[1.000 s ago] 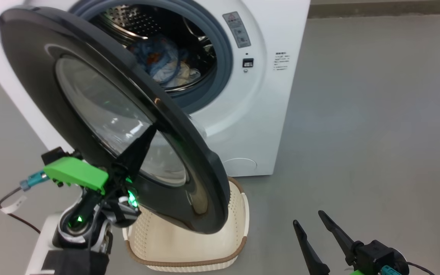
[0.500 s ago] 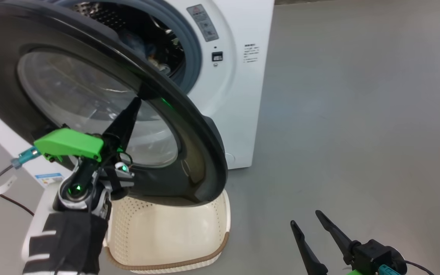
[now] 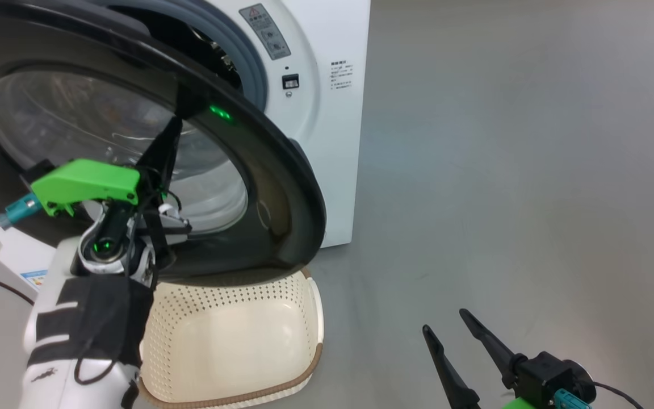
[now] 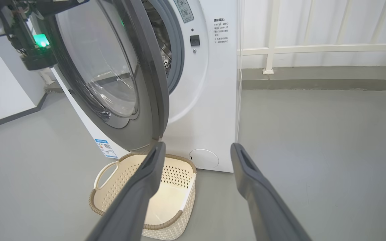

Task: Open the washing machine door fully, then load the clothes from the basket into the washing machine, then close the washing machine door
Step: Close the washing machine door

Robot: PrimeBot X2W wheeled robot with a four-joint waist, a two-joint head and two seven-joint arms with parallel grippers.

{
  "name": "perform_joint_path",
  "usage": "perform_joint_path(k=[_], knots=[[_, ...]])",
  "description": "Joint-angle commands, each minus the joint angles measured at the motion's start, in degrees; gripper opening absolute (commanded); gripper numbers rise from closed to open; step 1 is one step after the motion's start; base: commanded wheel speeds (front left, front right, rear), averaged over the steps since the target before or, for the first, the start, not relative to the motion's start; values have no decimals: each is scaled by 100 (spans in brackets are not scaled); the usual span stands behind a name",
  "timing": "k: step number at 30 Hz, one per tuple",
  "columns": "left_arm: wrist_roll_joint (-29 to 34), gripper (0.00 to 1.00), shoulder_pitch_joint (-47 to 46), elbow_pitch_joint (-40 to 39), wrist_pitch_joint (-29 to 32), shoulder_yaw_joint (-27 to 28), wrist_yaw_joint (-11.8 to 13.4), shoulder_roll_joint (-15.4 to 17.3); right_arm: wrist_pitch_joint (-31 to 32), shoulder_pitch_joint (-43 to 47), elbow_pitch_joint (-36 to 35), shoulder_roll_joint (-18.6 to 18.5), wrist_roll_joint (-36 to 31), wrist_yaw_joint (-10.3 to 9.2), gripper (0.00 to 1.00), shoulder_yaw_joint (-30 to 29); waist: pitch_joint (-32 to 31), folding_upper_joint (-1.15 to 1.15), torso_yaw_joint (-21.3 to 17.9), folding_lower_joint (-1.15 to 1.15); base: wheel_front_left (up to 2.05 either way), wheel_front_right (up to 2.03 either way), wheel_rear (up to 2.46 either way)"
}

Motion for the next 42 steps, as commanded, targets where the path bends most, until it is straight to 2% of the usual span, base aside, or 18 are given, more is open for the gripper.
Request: perform_joint_path(k=[1,12,15,16,17,18,19,20,21,26,32,37,42], knots=[[60,0,-339,-120,-56,144,-61,139,-28,-250,-109,2,73,52,100,148,23,0,-23,0,0,0,0],[124,0,-186,-177,-104,120,-62,134,-28,-202,-74,51,87,52,100,81,-92,0,47,0,0,0,0],[305,0,6,-332,-135,6,-62,174,-28,-140,-98,66,88,52,100,-16,-155,0,143,0,0,0,0],[414,18,80,-393,-198,-43,-62,214,-28,-117,-110,73,87,52,100,-52,-175,0,176,0,0,0,0],[538,46,161,-465,-269,-107,-62,255,-28,-94,-122,78,84,52,100,-84,-189,0,212,0,0,0,0],[604,65,252,-554,-310,-149,-62,270,-28,-73,-130,83,79,52,100,-113,-210,0,248,0,0,0,0],[604,65,252,-554,-310,-149,-62,270,-28,-73,-130,83,79,52,100,-113,-210,0,248,0,0,0,0],[780,97,461,-785,-429,-239,-62,350,-28,-24,-141,90,71,52,100,-164,-255,0,323,0,0,0,0],[892,100,585,-932,-496,-307,-62,397,-28,1,-149,94,67,52,100,-193,-278,0,362,0,0,0,0],[1487,100,1283,-1718,-891,-707,-62,640,-28,125,-200,103,47,52,100,-340,-369,0,594,0,0,0,0],[2739,100,2068,-2216,-1810,-1296,-62,1096,-28,194,-244,89,22,52,100,-451,-449,0,825,0,0,0,0],[3759,100,2572,-2211,-2410,-1513,211,1271,-28,219,-284,77,7,52,100,-511,-474,0,933,0,0,0,0],[4537,100,3159,-2419,-2539,-1268,509,1294,-28,222,-306,63,6,52,100,-541,-482,0,970,0,0,0,0]])
